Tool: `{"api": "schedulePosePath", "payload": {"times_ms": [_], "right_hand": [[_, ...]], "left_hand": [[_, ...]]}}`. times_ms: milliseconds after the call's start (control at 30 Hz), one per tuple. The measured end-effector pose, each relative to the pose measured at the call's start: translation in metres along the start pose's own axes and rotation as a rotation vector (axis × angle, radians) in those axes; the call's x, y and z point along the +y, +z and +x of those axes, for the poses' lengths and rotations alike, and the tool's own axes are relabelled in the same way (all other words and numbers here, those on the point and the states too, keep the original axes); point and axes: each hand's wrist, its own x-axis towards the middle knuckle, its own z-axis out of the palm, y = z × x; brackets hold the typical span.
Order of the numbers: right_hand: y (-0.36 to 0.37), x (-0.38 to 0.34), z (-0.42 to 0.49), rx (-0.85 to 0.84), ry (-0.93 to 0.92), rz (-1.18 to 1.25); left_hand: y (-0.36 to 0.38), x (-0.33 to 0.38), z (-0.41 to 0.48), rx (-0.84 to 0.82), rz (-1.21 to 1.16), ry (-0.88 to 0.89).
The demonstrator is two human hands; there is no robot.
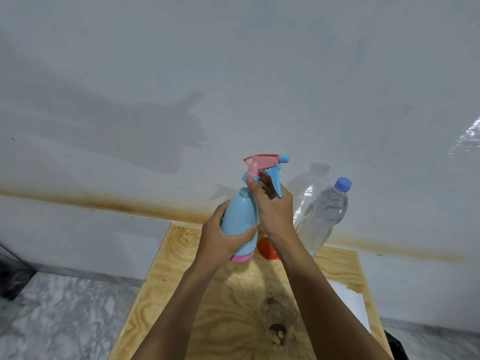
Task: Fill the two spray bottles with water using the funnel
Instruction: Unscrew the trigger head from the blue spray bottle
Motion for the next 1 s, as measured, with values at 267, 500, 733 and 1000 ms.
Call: {"api": "schedulePosePath", "payload": {"times_ms": [267,500,733,1000], "right_hand": [[-0.011,-0.019,0.016,0.074,-0.088,0.092],[-0.026,-0.031,0.026,0.130,-0.177,0.165],[-0.051,0.020,0.013,0.117,-0.087,-0.191],[-0.067,0.164,-0.034,0.094,0.301,-0.532]], "left_hand": [[0.000,-0.037,-0.016,-0.105,0.056,-0.155],[0.003,-0.072,-0.030,-0.130,0.070,-0.246],[0.003,-0.106,-0.039,-0.027,0.175,-0.286],[0.009,-0.141,-0.043,-0.020,0.292,-0.276]]}}
